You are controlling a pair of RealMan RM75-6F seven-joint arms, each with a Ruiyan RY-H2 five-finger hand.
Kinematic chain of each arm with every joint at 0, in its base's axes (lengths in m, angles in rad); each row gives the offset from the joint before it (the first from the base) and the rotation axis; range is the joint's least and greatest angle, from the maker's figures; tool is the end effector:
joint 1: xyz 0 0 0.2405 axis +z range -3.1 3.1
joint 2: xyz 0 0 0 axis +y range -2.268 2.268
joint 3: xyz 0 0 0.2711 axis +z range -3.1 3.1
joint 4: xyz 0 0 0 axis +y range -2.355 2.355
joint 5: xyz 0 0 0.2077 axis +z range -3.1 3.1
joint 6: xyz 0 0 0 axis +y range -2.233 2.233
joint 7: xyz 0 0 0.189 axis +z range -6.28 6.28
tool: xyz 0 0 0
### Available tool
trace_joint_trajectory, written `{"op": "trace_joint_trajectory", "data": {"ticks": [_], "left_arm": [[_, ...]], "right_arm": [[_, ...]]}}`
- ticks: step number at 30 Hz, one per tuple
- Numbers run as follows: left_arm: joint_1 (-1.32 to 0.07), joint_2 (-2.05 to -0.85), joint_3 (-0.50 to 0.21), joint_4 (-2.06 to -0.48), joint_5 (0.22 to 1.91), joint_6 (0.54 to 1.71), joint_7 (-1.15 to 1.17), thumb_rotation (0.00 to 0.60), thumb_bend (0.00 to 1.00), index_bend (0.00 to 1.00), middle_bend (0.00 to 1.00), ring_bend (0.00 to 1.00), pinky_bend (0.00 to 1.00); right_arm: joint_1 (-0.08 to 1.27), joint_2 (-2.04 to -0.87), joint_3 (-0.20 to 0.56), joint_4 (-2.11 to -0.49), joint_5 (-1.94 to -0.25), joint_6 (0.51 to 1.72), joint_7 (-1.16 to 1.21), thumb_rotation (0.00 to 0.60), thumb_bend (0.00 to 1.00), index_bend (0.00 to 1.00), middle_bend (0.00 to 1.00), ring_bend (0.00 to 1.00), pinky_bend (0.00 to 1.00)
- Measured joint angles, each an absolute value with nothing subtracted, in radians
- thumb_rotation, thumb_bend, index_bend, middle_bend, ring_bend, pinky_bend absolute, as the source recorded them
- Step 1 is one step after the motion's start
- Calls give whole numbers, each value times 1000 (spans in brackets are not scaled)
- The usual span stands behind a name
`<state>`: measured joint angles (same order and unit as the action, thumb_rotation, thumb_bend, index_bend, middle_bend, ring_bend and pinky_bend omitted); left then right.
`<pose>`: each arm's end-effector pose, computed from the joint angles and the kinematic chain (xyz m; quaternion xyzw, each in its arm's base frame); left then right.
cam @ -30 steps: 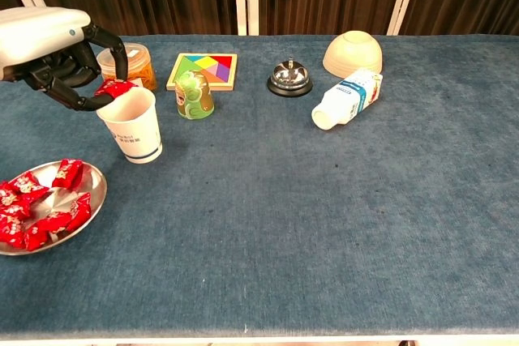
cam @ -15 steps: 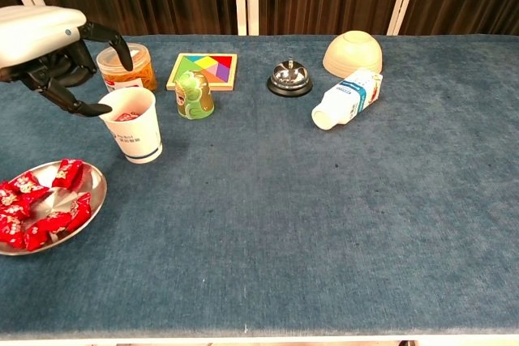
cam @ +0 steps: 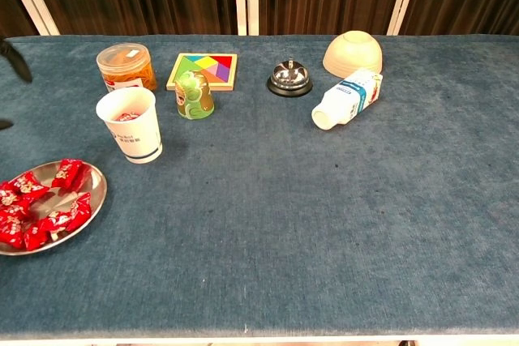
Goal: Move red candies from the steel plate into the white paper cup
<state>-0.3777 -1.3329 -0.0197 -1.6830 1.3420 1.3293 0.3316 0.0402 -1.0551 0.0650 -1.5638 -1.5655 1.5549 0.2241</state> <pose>-0.2442 0.2946 0.0622 -0.6787 -0.3675 -0.3708 0.5165 -0.3272 -0.2156 0.2032 0.5678 -0.3936 0.4466 0.5685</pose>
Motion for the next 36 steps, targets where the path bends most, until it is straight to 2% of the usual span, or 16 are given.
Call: {"op": "trace_joint_trajectory", "data": {"ticks": [10,22,36], "left_arm": [[-383,-1425,34,-1560,1379,1236,348,600,188,389,851,824,832],[-390,-1506,23,-1448,1383,1196,359,600,184,406,851,824,832],[-392,-1531,4,-1433,1366,1169,360,600,200,410,851,824,832]], "right_arm": [[41,-1051,61,-1580,-1574,1558,209,600,196,17,156,104,168],[37,-1048,58,-1584,-1569,1561,205,600,197,17,156,104,168],[36,-1048,57,-1586,-1565,1559,202,600,197,17,156,104,168]]}}
